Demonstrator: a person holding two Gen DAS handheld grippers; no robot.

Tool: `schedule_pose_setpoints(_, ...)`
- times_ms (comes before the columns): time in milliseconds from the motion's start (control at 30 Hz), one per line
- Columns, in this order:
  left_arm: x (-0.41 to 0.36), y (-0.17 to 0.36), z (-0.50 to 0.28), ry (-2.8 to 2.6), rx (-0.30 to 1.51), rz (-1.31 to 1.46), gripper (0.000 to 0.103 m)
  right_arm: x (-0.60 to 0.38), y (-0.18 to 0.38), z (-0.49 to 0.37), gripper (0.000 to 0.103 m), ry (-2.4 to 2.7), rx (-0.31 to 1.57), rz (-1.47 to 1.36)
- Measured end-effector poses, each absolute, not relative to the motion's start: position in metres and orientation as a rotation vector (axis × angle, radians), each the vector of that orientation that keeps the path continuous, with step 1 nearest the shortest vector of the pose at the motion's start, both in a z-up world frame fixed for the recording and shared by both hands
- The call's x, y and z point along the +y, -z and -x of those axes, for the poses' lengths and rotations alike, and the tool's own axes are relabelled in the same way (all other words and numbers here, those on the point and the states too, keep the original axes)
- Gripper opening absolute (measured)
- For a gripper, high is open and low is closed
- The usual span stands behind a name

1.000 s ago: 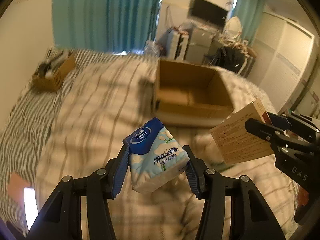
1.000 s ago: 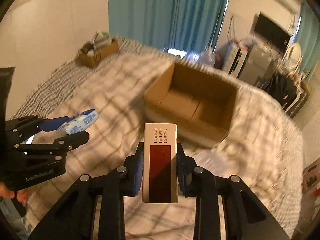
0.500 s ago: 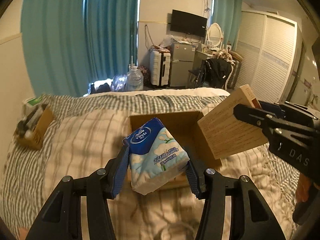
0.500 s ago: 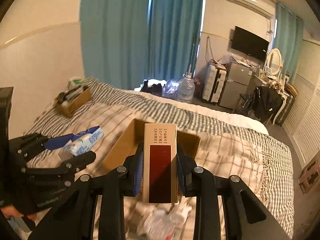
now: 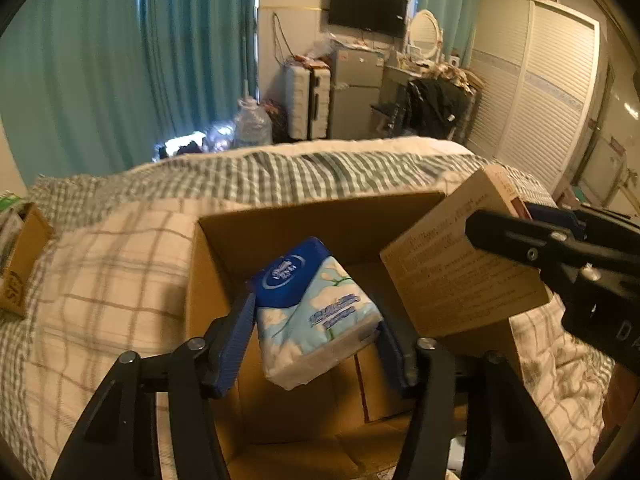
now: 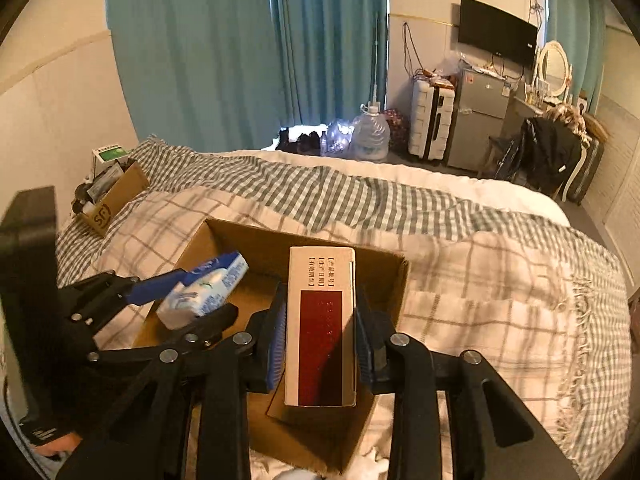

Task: Organize objects
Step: 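Drop the tissue pack and medicine box into the cardboard box with both tools, then grasp the white tape roll with the left tool while the right tool grasps the clear cup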

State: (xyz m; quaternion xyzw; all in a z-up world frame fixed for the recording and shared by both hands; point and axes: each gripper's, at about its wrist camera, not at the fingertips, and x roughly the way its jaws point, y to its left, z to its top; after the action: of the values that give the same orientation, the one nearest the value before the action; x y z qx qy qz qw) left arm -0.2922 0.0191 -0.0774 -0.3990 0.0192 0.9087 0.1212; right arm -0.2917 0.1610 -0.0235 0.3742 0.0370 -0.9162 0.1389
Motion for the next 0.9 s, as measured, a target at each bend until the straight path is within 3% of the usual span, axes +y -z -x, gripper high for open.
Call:
schedule_pose_setpoints(33,0.019,0.079,0.292,-2.638,0.053,1.17,0.072,0.162,0.024,0.29,0.034,2.653,0.109,-1.077)
schedule_pose_setpoints(100,0.017,0.076,0.286,-2.665,0.08,1.164,0.088,0.165,0.015,0.286,0.059,2.69,0.117,-1.051)
schedule_pose_setpoints(233,0.007,0.054,0.263,-2.728,0.124,1.142,0.094,0.17,-0.014,0.265,0.066,2.736,0.15,-0.996)
schedule_pose_setpoints(300,0.001,0.038,0.248,-2.753,0.1,1.123,0.101,0.172,-0.029,0.248,0.076,2.761,0.176,-0.98)
schedule_pose_setpoints(400,-0.008,0.019,0.222,-2.79,0.053,1.096,0.103,0.18,-0.049,0.215,0.091,2.772,0.194,-0.969)
schedule_pose_setpoints(567,-0.017,-0.005,0.174,-2.837,0.016,1.097,0.103,0.189,-0.064,0.161,0.103,2.789,0.292,-0.957)
schedule_pose_setpoints(733,-0.018,-0.004,0.123,-2.864,-0.002,1.1,0.103,0.193,-0.054,0.113,0.103,2.806,0.413,-0.976)
schedule_pose_setpoints(900,-0.017,0.023,0.095,-2.858,-0.069,1.163,0.103,0.196,-0.023,0.088,0.102,2.803,0.418,-1.042)
